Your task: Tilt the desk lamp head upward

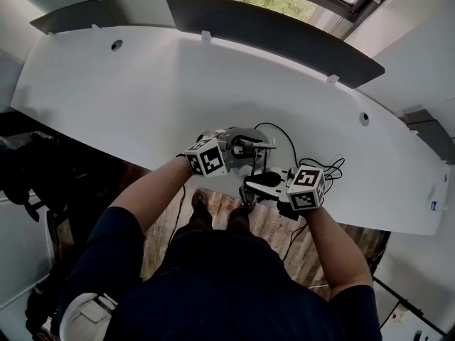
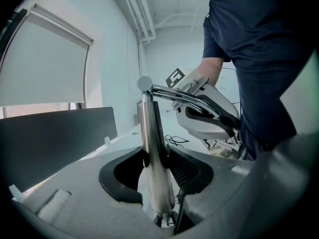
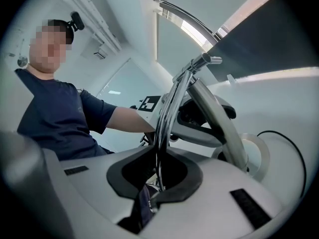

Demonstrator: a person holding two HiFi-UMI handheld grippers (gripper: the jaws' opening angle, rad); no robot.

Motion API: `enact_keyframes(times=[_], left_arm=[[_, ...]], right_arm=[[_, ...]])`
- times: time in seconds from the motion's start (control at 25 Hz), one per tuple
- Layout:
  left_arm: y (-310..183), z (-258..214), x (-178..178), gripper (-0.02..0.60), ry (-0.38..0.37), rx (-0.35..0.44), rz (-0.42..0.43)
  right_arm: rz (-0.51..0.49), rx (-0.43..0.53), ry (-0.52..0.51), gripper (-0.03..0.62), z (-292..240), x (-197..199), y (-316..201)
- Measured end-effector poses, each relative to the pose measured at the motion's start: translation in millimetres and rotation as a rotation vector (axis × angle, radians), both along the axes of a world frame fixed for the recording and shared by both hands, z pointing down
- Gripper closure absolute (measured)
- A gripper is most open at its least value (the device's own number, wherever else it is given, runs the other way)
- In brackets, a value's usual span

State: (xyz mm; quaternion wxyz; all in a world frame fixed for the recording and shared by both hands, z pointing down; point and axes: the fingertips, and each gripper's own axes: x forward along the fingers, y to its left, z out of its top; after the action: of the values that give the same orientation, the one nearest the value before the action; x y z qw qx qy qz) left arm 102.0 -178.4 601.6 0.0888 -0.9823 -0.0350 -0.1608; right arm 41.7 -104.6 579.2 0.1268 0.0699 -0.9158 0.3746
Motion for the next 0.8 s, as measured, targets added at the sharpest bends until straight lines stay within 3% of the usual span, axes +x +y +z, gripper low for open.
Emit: enact_keyframes(times=[0.4, 0.56, 0.8], left_arm=[[1.2, 0.4, 0.4, 0.433, 0.01, 0.013, -0.011], [0.4, 0.0, -0.7, 0.433, 0.015, 0.013, -0.022], [1.7, 0.4, -1.0, 0.433, -0.003, 0.015, -0.032]], right_arm=[[-0.052, -0.262, -0.028, 0.557, -33.0, 2.7, 15.6], [-0.074, -0.372, -0.103, 0.549, -60.6, 1.3, 15.9], [-0.053, -0.45, -0.14, 0.542, -75.3, 1.8, 14.5]])
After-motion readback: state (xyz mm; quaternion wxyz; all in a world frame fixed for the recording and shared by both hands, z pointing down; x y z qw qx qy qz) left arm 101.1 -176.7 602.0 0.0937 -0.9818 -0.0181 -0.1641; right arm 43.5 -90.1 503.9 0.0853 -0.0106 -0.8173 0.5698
